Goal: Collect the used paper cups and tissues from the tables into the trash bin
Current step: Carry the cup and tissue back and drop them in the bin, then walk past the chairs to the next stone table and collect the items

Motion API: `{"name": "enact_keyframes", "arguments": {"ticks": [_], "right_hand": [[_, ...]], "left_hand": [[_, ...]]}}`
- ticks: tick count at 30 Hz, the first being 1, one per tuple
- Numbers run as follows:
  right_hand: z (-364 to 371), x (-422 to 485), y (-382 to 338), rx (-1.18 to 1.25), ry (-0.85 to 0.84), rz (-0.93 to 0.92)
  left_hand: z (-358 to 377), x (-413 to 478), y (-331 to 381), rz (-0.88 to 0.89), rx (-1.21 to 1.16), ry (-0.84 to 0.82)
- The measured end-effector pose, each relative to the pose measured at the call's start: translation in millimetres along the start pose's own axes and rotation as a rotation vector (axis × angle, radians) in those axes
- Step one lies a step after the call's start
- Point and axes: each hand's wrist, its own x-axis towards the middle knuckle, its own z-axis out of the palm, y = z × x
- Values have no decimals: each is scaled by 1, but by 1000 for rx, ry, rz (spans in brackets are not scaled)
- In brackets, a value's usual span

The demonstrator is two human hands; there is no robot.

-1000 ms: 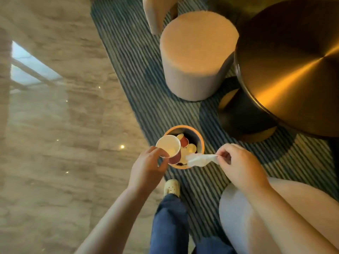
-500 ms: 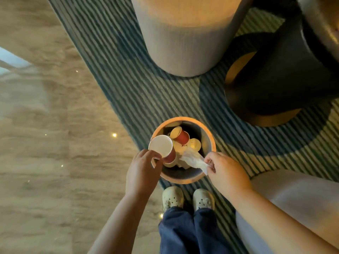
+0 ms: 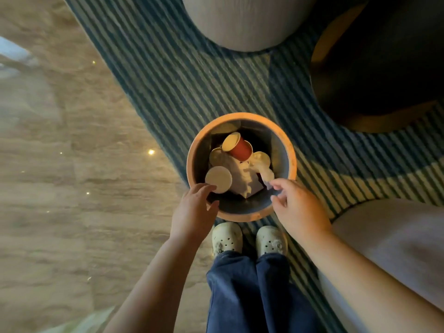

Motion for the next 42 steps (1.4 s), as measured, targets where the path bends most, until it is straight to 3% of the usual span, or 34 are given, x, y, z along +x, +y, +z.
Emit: {"name": "enact_keyframes", "arguments": {"ticks": [5,12,18,25,34,42], "right_hand": [[-39,-14,-36,-49,85,-120],[-177,-83,-150,-50,322,-349],[-307,-219,-253,-123,593,-531],[-359,-410,-289,-127,836,-445],[-389,-616,-212,-61,971,-150],[-366,-808,-62,107,1229,264]], "left_hand": [[-53,-20,32,82,27,113],[-224,-90,131,333,84,442],[-366,-211,209,568,158,672],[-446,-376,257,841,258,703],[-439,-552,352,1200,424,543],[-298,-723,454,1599,533,257]]}}
